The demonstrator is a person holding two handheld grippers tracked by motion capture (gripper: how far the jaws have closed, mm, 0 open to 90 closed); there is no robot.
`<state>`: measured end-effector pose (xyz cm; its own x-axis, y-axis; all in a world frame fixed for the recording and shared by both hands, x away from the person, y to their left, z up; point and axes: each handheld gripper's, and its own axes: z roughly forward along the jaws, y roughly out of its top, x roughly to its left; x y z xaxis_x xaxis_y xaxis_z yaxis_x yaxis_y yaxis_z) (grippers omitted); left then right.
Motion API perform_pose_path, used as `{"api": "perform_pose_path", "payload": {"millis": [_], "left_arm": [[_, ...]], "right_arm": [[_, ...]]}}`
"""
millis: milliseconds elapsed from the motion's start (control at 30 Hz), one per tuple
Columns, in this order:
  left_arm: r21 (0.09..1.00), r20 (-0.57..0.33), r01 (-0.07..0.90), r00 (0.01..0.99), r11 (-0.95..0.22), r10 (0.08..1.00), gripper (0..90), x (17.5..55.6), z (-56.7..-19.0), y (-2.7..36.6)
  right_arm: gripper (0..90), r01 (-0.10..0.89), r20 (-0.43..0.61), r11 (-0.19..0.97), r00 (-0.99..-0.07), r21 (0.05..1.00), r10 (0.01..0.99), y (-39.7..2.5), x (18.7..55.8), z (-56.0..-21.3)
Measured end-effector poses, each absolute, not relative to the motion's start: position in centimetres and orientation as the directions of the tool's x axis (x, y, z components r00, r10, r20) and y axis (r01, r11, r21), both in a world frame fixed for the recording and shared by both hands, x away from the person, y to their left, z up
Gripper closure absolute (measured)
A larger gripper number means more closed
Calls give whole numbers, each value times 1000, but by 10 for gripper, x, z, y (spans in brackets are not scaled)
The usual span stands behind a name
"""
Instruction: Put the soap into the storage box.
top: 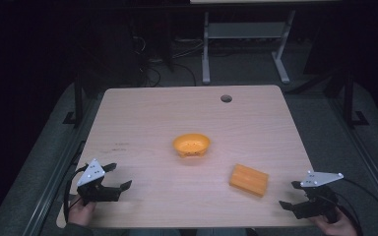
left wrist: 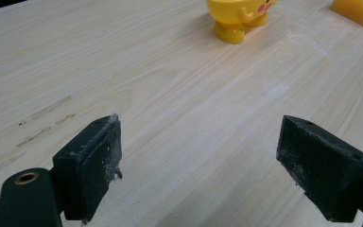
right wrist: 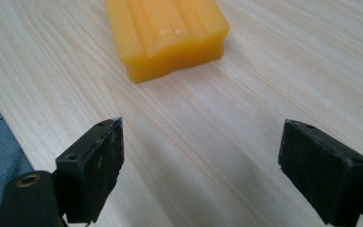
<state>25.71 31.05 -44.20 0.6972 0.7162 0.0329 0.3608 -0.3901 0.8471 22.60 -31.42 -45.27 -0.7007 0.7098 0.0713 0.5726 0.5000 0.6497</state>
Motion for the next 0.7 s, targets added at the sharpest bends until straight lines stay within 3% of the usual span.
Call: {"api": "perform_pose_path", "payload": {"millis": [700], "left_arm": [[844, 40, 357, 701, -399, 712, 143, 257, -442, 310]], "right_arm": [[141, 550, 66, 564, -749, 616, 659, -297, 240, -439]]}}
